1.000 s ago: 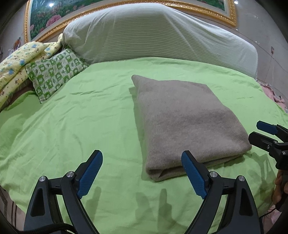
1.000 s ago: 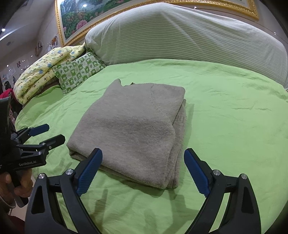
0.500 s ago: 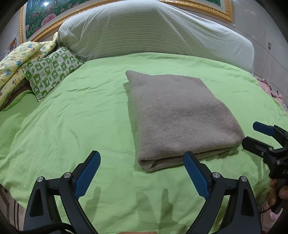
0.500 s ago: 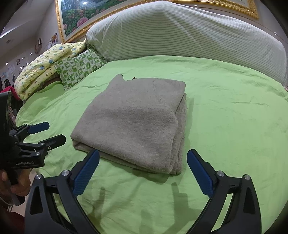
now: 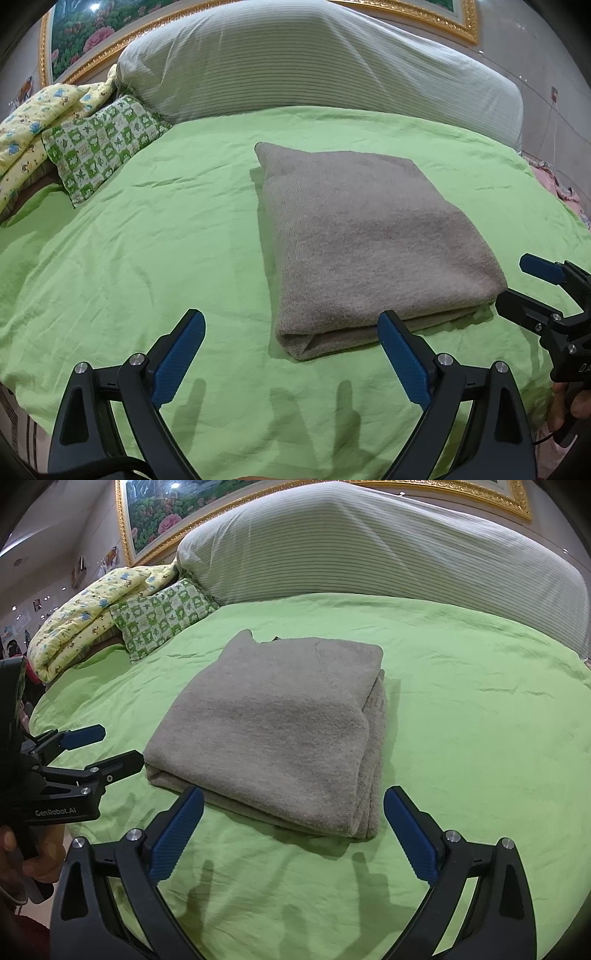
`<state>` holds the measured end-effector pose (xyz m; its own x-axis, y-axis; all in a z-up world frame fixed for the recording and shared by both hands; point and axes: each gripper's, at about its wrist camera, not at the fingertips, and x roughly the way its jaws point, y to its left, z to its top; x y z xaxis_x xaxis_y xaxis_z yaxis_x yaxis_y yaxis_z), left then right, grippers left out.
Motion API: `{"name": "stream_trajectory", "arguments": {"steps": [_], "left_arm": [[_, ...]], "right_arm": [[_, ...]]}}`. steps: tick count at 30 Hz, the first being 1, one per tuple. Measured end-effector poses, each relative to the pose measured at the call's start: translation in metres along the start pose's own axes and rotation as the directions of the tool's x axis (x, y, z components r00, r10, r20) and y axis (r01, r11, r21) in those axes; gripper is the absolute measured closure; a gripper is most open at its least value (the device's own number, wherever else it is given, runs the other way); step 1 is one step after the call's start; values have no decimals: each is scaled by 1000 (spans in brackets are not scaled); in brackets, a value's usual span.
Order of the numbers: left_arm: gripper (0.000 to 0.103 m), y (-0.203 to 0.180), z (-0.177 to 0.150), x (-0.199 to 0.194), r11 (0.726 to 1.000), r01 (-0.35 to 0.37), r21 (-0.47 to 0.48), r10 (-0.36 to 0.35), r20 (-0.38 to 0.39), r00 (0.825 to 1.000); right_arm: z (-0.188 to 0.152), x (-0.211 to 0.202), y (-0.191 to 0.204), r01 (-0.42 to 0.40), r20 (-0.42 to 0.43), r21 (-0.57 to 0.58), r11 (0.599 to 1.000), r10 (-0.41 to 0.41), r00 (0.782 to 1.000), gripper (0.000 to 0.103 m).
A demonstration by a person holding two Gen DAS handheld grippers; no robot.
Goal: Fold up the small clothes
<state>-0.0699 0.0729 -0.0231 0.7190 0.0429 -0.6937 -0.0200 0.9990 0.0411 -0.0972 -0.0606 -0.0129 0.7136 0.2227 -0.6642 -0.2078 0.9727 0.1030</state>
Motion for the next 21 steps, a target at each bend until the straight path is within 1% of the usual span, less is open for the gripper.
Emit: {"name": "stream_trajectory", "arguments": {"steps": [10, 21], "left_arm": [[7, 8, 0, 10, 999, 11, -37, -12, -19, 1000], [7, 4, 1, 8, 1000, 1, -25, -2, -10, 1000]], "right_arm": [[-1, 6, 0, -6, 3, 4, 1000, 6, 1000, 5], [0, 8, 4, -10, -2, 3, 1000, 10, 1000, 5]]}}
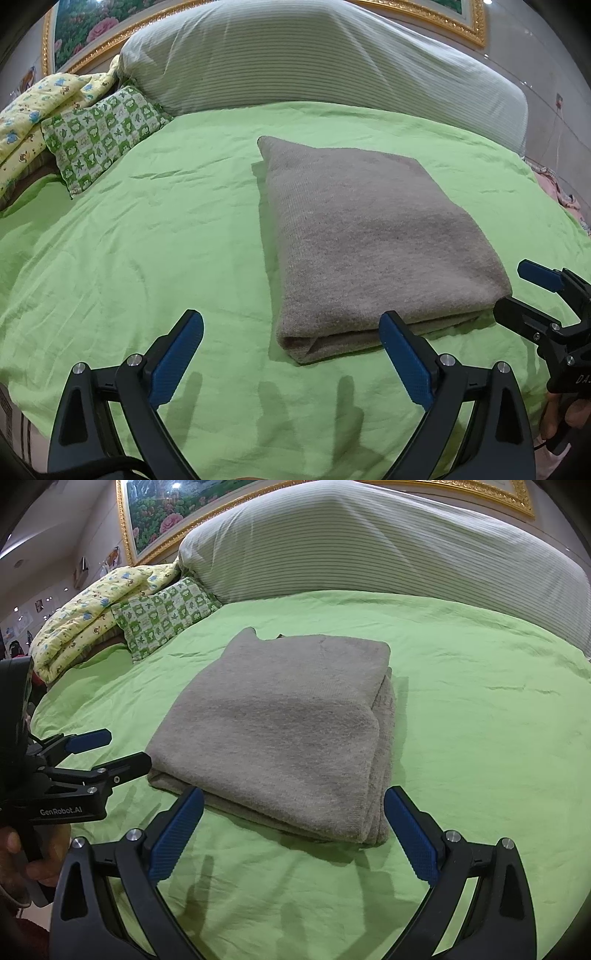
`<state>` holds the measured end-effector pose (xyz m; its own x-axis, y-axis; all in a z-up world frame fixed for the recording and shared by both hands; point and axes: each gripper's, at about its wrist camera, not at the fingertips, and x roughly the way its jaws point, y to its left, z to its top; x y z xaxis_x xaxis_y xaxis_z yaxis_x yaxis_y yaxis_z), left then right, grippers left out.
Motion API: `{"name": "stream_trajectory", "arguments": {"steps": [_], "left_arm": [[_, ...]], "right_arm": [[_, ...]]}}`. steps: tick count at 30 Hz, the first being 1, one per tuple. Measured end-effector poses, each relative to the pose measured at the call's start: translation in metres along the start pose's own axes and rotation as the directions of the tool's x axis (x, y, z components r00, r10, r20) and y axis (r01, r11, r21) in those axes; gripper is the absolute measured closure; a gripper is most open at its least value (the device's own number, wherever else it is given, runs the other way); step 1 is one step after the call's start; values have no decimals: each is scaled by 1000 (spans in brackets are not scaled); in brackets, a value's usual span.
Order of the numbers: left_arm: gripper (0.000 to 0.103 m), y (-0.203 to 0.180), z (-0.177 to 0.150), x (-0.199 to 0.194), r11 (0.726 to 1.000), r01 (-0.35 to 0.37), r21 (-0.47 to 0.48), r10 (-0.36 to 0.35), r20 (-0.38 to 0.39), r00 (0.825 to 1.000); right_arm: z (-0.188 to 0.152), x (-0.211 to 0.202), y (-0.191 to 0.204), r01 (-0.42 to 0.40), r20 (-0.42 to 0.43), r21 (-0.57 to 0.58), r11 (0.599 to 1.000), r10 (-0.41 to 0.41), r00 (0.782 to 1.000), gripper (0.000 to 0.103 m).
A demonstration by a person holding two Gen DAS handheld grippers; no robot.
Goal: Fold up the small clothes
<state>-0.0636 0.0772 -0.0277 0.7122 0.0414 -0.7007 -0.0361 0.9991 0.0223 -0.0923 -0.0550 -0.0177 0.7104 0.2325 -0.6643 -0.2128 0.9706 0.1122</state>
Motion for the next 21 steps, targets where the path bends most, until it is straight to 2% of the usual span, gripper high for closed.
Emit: {"name": "stream_trajectory", "arguments": {"steps": [14, 21], "left_arm": [[6, -3, 0, -8, 1000, 4, 5, -4, 32, 999], [6, -7, 1, -12, 1000, 0, 7, 0, 44, 999]], "right_arm": [[1, -7, 2, 18, 49, 16, 1000, -19, 999, 5], [0, -7, 5, 16, 46, 14, 1000, -17, 999, 5]]}}
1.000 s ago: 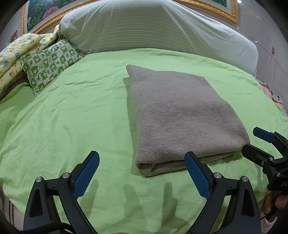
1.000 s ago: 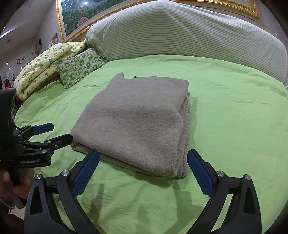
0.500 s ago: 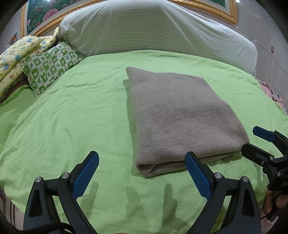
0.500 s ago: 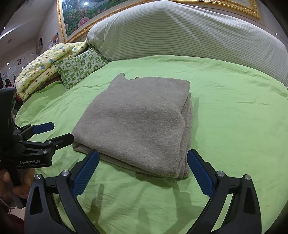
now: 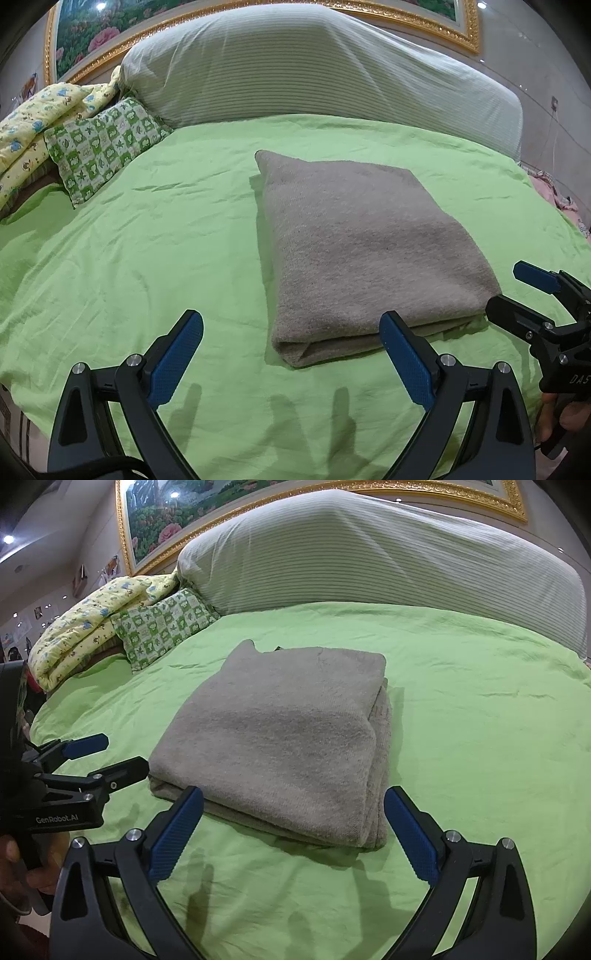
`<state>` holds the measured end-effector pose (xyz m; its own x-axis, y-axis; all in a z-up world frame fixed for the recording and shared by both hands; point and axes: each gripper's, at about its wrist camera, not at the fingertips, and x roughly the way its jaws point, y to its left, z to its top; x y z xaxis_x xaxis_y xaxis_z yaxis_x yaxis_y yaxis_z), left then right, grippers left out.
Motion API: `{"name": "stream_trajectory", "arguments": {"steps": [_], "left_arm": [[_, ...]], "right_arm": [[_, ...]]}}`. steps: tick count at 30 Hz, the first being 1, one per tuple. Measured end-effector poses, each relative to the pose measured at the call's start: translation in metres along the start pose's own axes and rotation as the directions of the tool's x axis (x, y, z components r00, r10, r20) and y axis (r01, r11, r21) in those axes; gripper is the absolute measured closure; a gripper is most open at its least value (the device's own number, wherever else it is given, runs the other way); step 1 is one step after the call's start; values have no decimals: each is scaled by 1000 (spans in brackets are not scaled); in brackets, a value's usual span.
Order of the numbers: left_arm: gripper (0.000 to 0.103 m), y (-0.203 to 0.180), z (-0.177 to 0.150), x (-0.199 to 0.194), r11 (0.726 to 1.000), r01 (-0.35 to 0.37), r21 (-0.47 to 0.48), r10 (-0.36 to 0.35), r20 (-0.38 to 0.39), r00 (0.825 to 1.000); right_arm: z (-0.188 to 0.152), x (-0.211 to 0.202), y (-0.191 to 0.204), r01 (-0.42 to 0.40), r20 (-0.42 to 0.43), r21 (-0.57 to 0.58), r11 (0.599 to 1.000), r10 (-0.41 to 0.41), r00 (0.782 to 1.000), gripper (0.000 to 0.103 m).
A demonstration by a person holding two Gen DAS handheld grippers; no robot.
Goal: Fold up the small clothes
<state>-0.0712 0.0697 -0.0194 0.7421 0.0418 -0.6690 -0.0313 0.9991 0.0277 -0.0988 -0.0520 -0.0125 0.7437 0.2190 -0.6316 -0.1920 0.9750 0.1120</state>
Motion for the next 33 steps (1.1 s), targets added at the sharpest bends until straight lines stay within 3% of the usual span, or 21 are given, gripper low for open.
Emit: {"name": "stream_trajectory", "arguments": {"steps": [33], "left_arm": [[5, -5, 2, -5, 1000, -17, 4, 17, -3, 1000]], "right_arm": [[6, -6, -4, -11, 17, 13, 1000, 10, 1000, 4]]}}
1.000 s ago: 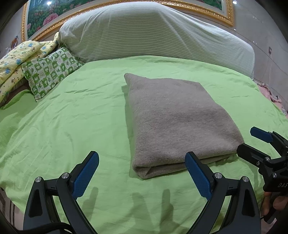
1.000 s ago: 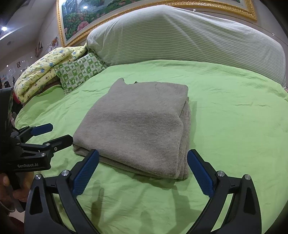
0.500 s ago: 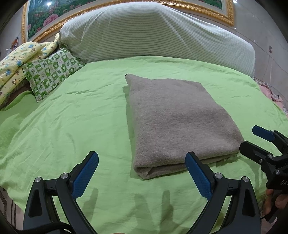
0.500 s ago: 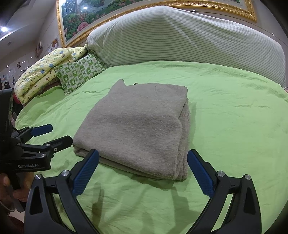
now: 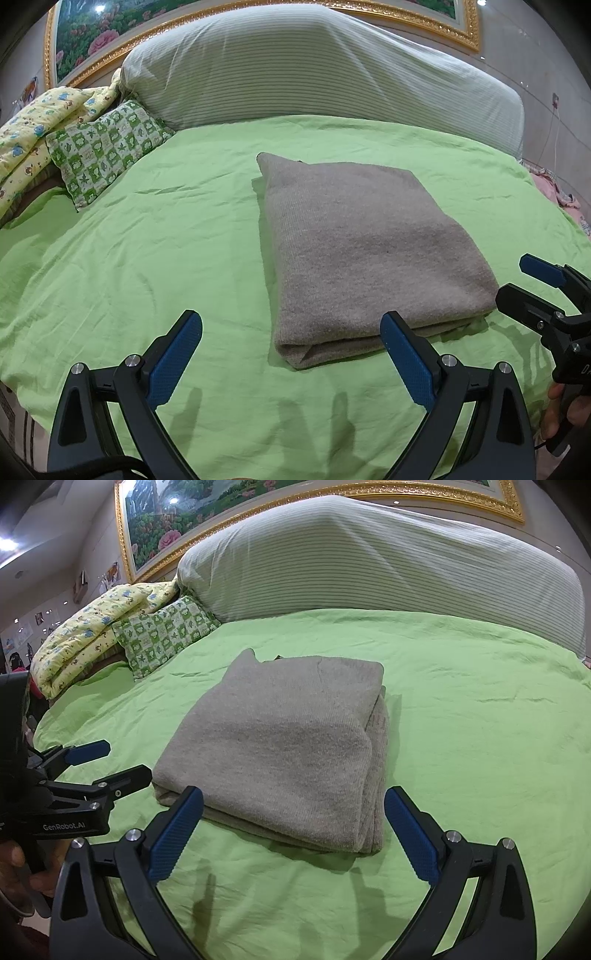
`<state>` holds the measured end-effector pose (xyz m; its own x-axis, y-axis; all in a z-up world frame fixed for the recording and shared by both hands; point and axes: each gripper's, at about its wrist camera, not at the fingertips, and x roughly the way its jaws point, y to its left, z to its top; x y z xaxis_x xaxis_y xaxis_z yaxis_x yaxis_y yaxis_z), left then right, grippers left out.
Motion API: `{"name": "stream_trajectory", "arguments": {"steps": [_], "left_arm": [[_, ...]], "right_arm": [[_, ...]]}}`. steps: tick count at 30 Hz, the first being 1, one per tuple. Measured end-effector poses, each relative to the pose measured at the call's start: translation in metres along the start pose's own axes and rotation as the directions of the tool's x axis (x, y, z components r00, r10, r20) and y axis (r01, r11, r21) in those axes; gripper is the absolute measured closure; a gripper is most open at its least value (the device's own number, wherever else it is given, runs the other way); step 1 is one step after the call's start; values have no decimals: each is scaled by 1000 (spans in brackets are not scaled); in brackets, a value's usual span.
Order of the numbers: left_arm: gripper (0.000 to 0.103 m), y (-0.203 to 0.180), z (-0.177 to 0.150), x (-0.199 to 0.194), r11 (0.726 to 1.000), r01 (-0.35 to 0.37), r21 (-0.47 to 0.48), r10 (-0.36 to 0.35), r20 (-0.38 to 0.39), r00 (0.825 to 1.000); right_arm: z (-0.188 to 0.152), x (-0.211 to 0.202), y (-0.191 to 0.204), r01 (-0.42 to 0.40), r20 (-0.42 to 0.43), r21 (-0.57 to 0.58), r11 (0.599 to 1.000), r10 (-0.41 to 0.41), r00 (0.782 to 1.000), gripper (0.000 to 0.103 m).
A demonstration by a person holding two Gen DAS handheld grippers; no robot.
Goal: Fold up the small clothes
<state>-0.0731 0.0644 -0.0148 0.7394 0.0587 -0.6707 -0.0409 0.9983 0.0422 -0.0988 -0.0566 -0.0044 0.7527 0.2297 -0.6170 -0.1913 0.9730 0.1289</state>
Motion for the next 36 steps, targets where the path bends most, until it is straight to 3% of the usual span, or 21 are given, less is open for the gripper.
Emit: {"name": "stream_trajectory", "arguments": {"steps": [36], "left_arm": [[6, -2, 16, 9, 1000, -15, 1, 15, 6, 1000]], "right_arm": [[13, 6, -11, -7, -5, 36, 999, 7, 1000, 4]]}}
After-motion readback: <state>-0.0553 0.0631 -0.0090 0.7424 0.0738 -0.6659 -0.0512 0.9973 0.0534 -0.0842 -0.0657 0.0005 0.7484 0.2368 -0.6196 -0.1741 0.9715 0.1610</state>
